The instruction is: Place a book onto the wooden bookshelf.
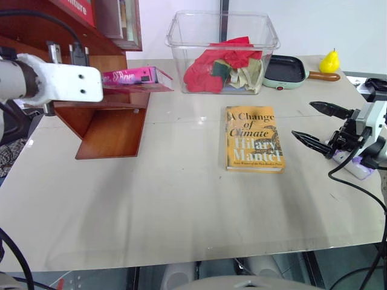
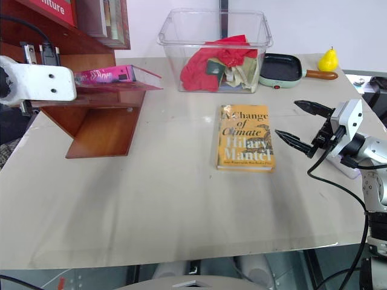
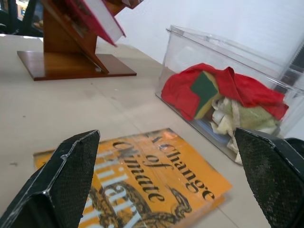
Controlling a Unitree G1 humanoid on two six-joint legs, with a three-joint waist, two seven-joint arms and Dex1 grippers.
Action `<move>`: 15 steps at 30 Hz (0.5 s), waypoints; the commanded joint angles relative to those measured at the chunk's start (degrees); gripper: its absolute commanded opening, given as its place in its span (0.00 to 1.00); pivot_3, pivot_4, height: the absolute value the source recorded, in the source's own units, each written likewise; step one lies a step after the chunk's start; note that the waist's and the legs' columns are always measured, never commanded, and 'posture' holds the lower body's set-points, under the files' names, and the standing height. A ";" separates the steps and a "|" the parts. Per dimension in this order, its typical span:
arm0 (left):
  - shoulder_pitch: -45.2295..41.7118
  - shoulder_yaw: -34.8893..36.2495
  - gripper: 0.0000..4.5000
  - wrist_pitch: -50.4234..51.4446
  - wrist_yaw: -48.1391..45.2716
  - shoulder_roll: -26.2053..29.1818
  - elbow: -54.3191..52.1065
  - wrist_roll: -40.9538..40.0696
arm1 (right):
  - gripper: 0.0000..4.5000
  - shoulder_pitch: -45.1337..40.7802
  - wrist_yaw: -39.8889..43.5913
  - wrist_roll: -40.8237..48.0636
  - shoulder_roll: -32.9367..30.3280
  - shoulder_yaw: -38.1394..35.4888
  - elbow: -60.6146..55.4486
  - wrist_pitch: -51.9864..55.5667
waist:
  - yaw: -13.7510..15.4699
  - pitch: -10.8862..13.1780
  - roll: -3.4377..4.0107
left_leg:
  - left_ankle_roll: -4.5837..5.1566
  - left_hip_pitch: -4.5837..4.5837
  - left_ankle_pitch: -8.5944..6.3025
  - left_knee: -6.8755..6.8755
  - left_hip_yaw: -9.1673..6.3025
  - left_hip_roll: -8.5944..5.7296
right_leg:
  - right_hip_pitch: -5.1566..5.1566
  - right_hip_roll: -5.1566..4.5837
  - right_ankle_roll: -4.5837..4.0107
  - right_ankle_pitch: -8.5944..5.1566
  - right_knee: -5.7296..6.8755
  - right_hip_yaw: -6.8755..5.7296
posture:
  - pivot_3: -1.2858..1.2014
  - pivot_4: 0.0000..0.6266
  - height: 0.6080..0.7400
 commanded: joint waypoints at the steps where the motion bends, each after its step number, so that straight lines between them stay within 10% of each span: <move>1: 0.06 1.95 0.06 -0.87 4.26 1.26 1.94 1.43 | 1.00 -0.84 0.14 0.94 -0.52 -1.47 -1.66 0.06 | 0.22 0.02 -0.02 | 0.00 0.00 0.00 -0.01 0.01 -0.02 | 0.00 -0.01 0.01 0.00 0.00 0.01 | 0.52 0.24 1.00; 15: 6.15 4.46 0.06 -15.73 8.24 7.61 18.47 -2.98 | 1.00 -0.55 2.00 3.96 -1.50 -2.32 -5.56 3.54 | 0.53 0.04 -0.03 | 0.00 0.01 -0.01 -0.10 0.24 0.06 | -0.16 0.03 -0.01 0.00 0.01 0.10 | 0.52 0.24 1.00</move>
